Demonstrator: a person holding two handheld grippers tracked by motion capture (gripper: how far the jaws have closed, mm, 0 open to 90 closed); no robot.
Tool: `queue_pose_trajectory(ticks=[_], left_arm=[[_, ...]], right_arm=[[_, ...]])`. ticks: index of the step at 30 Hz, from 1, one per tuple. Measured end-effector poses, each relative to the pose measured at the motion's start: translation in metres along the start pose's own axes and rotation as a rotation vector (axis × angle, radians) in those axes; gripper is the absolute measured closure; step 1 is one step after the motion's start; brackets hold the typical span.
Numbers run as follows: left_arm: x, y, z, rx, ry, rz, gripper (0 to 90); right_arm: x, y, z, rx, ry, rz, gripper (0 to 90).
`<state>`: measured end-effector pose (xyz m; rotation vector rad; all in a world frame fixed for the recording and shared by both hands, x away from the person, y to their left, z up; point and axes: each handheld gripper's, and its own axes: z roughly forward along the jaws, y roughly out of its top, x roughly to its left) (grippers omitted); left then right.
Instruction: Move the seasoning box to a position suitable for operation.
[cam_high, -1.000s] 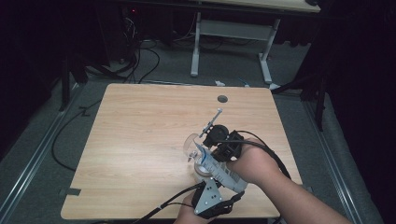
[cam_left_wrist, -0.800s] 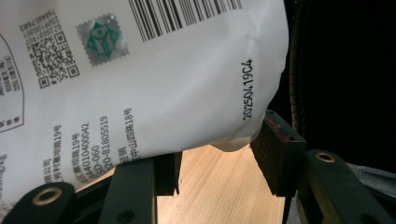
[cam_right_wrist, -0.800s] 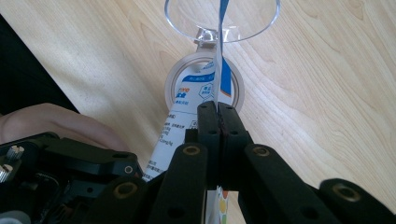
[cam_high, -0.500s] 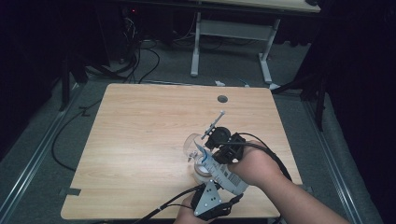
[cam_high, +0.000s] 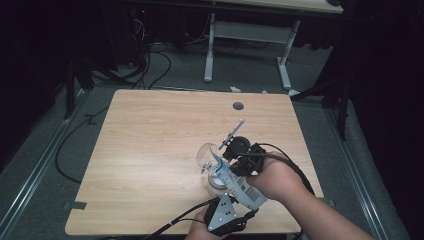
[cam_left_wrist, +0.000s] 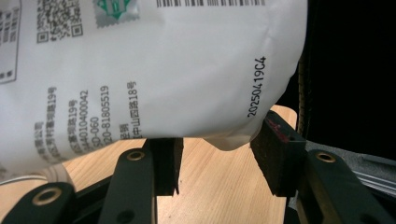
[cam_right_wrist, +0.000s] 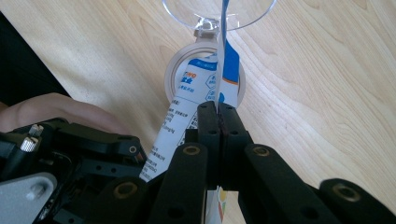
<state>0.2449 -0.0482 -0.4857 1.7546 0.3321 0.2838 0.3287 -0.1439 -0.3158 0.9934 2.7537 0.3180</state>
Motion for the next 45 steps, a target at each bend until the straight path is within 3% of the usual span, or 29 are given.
queue_pose_trajectory(ticks=[45], left_arm=[[0.014,-0.026,0.002,0.084,0.032,-0.015,54.9]], right_arm=[[-0.001,-0.007,0.004,0.022,0.010,0.019,89.5]])
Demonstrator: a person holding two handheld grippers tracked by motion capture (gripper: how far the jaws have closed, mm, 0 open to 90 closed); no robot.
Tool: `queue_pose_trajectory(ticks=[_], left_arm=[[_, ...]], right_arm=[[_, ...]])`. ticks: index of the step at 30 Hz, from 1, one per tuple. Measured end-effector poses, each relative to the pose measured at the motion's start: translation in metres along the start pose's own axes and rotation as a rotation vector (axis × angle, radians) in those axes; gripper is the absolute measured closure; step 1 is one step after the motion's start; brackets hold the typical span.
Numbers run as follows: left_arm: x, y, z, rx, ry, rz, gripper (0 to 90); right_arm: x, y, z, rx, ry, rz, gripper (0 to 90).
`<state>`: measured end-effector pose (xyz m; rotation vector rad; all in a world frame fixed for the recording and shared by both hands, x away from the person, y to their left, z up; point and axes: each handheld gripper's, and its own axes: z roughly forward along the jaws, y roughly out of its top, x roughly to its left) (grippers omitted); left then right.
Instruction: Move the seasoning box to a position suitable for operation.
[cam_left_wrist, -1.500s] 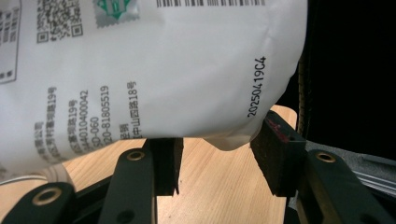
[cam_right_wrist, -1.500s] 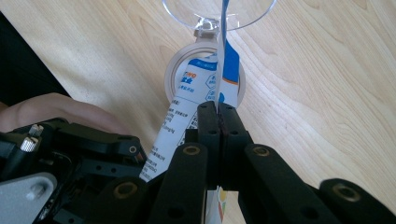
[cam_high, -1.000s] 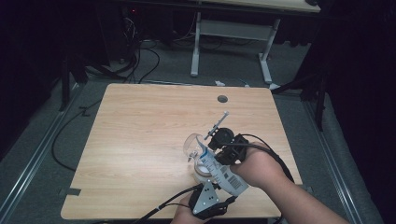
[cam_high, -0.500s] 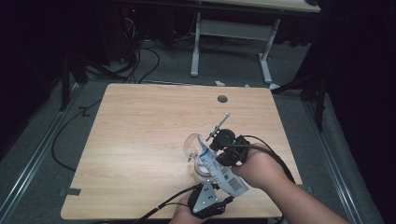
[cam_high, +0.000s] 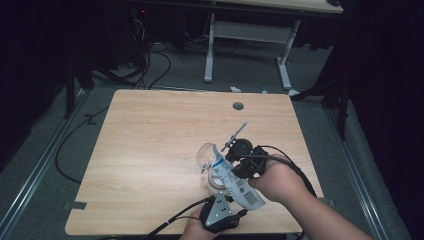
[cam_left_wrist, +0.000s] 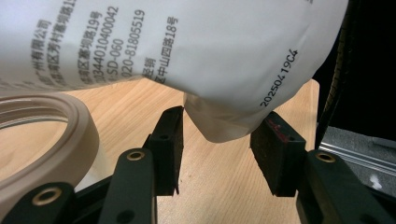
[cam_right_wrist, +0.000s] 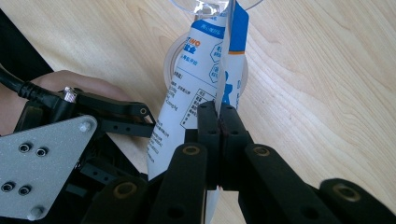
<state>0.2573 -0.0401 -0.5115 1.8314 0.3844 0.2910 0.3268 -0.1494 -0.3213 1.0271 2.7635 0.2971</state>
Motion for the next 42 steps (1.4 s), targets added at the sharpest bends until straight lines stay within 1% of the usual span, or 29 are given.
queue_pose_trajectory(ticks=[6,13,20,28,33,42], left_arm=[[0.0012,-0.0019,0.0013,0.008,0.008,-0.003,54.9],[0.0008,-0.0022,0.0018,0.007,0.005,-0.004,54.8],[-0.0006,-0.0021,0.0023,-0.005,-0.001,-0.011,53.5],[-0.0009,-0.0019,0.0013,-0.008,-0.007,-0.011,51.2],[-0.0006,-0.0027,0.0006,-0.007,-0.006,-0.009,51.0],[0.0004,-0.0033,-0.0028,-0.020,-0.012,-0.018,50.8]], right_arm=[[-0.0004,-0.0009,0.0003,-0.002,0.002,0.007,89.5],[-0.0018,-0.0013,0.0003,0.001,0.003,0.007,89.6],[-0.0020,-0.0006,0.0023,0.001,0.011,0.008,89.7],[-0.0024,-0.0010,0.0010,0.003,0.002,0.014,89.7],[-0.0023,-0.0007,0.0014,0.001,0.002,0.009,89.6],[-0.0033,-0.0002,0.0008,0.002,-0.003,0.008,89.6]])
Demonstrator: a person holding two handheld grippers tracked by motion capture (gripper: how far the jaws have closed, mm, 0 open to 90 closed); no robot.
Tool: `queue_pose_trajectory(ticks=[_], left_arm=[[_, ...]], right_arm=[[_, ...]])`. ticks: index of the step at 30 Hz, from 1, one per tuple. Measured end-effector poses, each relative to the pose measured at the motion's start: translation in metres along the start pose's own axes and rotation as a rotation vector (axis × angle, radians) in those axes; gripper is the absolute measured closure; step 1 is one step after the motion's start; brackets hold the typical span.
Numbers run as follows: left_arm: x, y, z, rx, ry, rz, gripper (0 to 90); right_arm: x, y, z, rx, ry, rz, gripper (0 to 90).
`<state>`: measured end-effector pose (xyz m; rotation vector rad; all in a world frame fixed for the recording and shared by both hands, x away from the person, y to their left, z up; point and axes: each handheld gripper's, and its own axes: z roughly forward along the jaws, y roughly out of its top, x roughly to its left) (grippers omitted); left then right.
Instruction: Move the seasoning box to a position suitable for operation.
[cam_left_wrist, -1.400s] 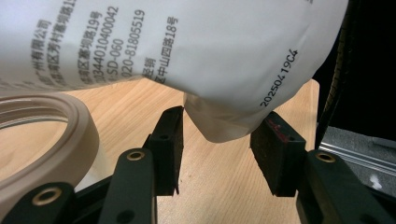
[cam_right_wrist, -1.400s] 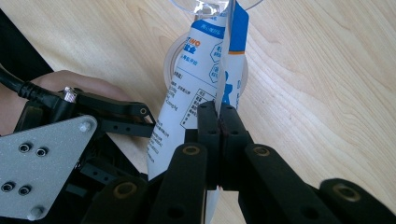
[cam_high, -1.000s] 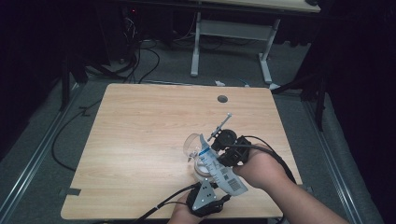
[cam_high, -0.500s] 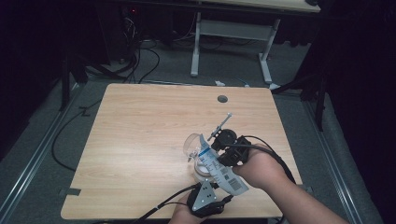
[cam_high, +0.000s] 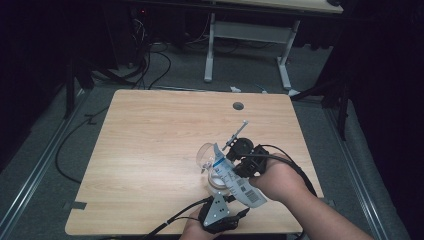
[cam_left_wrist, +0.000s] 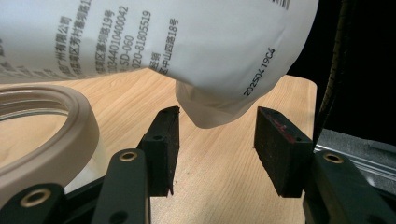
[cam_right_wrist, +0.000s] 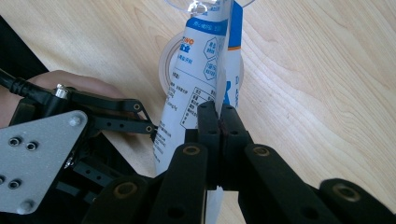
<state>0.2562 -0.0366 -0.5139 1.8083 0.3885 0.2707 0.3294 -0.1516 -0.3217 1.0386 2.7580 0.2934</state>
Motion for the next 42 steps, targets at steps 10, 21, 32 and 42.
queue_pose_trajectory(ticks=[10,21,32,42], left_arm=[[0.000,0.000,-0.006,-0.017,-0.005,-0.002,50.8],[0.007,-0.005,-0.018,-0.026,0.009,-0.020,51.1],[0.016,-0.012,-0.039,-0.030,0.043,-0.006,51.1],[0.039,-0.022,-0.067,-0.011,0.109,-0.012,51.0]], right_arm=[[0.000,0.000,0.001,0.000,0.000,-0.004,89.6],[0.000,0.000,0.001,-0.002,0.002,-0.008,89.6],[-0.001,-0.002,0.000,0.000,0.004,-0.004,89.6],[-0.003,-0.005,-0.001,-0.005,0.006,-0.006,89.6]])
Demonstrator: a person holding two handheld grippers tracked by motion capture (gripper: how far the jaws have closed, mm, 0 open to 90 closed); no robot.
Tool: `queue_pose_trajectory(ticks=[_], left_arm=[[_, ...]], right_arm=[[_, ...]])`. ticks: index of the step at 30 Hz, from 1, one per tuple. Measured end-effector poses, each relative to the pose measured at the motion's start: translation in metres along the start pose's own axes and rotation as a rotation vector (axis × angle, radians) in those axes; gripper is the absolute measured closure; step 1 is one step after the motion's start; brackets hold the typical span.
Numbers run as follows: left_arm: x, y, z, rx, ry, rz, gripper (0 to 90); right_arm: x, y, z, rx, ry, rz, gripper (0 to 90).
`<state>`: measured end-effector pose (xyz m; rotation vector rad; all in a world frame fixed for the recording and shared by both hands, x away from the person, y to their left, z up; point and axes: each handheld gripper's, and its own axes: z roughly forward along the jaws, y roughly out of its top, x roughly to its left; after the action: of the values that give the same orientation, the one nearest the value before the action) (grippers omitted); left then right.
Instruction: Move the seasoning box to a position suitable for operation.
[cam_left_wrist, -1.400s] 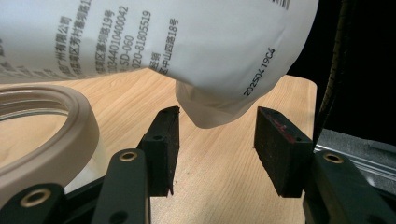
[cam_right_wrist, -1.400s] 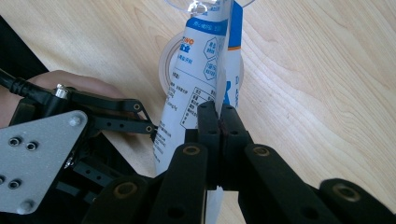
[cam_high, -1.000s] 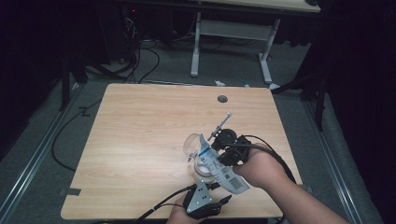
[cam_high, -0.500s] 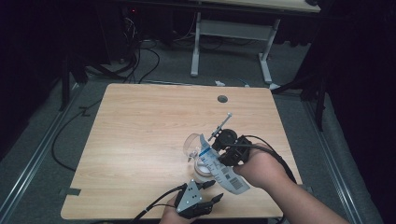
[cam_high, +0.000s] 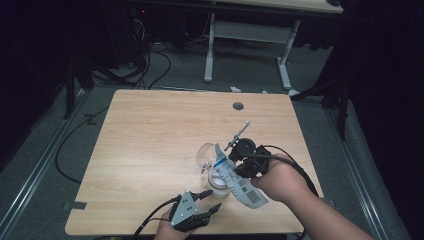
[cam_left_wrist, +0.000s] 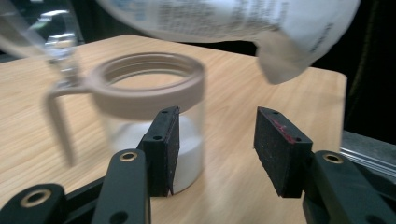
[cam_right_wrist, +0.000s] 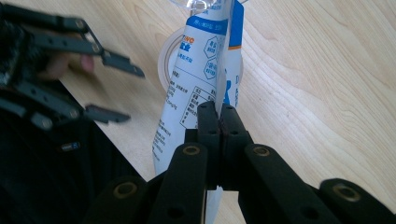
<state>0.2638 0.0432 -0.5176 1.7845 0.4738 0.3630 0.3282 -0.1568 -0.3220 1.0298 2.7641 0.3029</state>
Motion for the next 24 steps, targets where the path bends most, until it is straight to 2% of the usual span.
queue_pose_trajectory(ticks=[3,8,13,18,21,22,24], left_arm=[[0.011,-0.001,-0.006,-0.004,0.030,-0.020,51.0],[0.028,-0.001,-0.016,-0.012,0.092,-0.013,51.0],[0.048,-0.003,-0.030,-0.020,0.130,-0.062,50.6],[0.067,-0.006,-0.046,-0.020,0.183,-0.078,50.6],[0.072,-0.008,-0.051,-0.018,0.202,-0.082,50.6],[0.076,-0.010,-0.055,-0.020,0.215,-0.089,50.5],[0.079,-0.012,-0.059,-0.014,0.225,-0.089,50.6]], right_arm=[[-0.001,-0.001,0.000,0.001,-0.001,0.006,89.6],[-0.002,-0.002,-0.002,-0.002,-0.008,0.007,89.7],[-0.007,-0.005,-0.002,-0.007,-0.013,0.017,89.6],[-0.018,-0.012,0.000,-0.007,-0.029,0.043,89.6],[-0.025,-0.015,0.001,-0.008,-0.034,0.064,89.6],[-0.033,-0.018,0.004,-0.004,-0.045,0.085,89.6],[-0.039,-0.021,0.007,-0.002,-0.045,0.102,89.6]])
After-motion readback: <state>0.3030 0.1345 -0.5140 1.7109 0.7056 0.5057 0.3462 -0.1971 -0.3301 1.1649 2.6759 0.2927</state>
